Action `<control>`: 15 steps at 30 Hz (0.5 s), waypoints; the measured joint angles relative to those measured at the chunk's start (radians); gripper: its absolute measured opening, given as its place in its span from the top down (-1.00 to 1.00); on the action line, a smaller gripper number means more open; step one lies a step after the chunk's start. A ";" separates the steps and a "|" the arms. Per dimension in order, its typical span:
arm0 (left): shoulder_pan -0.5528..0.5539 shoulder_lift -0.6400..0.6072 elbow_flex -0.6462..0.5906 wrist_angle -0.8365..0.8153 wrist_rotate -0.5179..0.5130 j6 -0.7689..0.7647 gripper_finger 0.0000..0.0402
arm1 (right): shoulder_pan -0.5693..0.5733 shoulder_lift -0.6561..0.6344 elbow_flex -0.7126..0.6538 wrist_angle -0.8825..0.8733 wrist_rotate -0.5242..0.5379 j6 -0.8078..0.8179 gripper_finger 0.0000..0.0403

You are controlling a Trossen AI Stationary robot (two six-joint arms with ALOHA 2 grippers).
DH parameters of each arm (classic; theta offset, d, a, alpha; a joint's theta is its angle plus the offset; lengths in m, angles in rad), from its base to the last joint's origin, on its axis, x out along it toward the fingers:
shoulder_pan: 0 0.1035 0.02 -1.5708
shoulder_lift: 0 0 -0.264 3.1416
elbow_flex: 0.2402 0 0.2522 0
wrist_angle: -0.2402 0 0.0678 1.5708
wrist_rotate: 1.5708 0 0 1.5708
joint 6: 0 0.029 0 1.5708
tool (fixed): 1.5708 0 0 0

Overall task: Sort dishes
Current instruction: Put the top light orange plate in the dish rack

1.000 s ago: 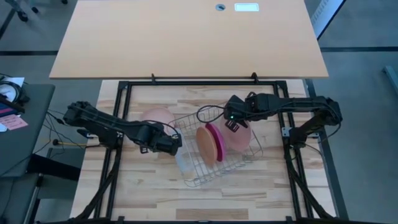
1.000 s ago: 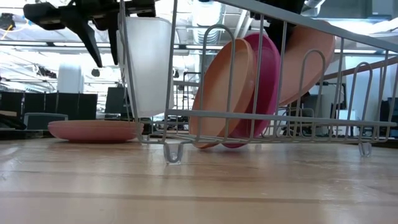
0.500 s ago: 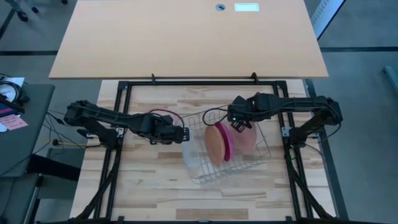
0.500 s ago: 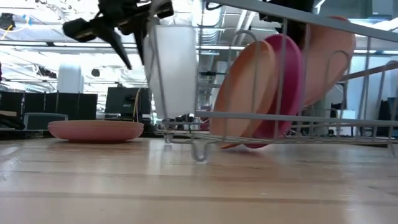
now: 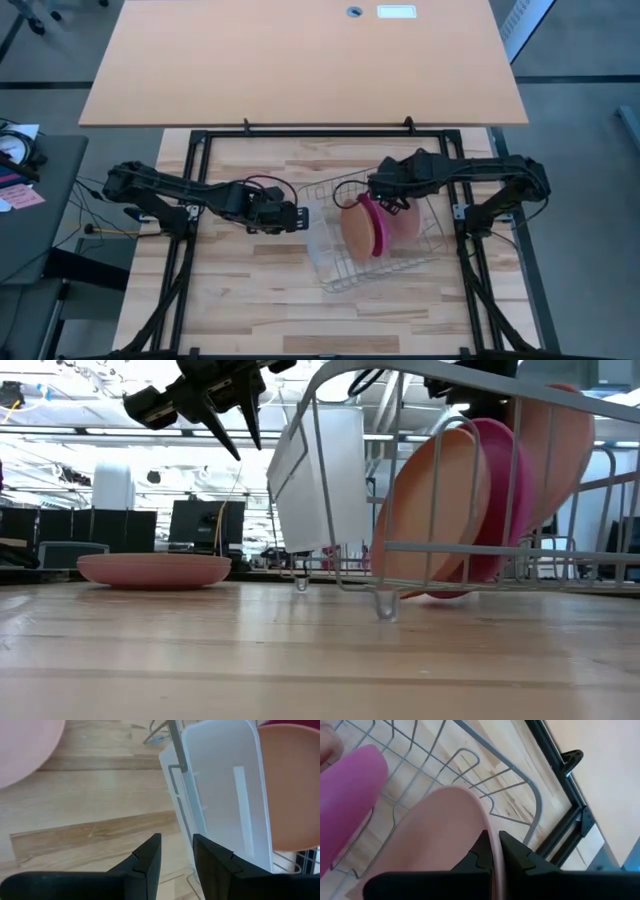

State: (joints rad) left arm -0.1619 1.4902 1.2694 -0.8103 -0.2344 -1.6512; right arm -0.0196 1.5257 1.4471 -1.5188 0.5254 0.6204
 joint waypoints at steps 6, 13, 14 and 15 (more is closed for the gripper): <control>0.000 0.000 0.000 0.000 0.002 0.012 0.47 | 0.001 0.000 0.000 -0.043 0.012 -0.021 0.91; 0.000 0.000 0.000 0.002 0.003 0.047 0.47 | 0.000 0.000 -0.001 -0.053 0.037 -0.084 0.91; 0.000 0.000 0.000 0.002 0.003 0.047 0.47 | 0.000 0.000 -0.001 -0.052 0.037 -0.081 0.91; 0.000 0.000 0.000 0.002 0.003 0.048 0.47 | 0.000 0.000 -0.001 -0.051 0.037 -0.071 0.91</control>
State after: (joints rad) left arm -0.1619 1.4902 1.2694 -0.8082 -0.2314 -1.6033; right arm -0.0193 1.5261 1.4464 -1.5699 0.5625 0.5496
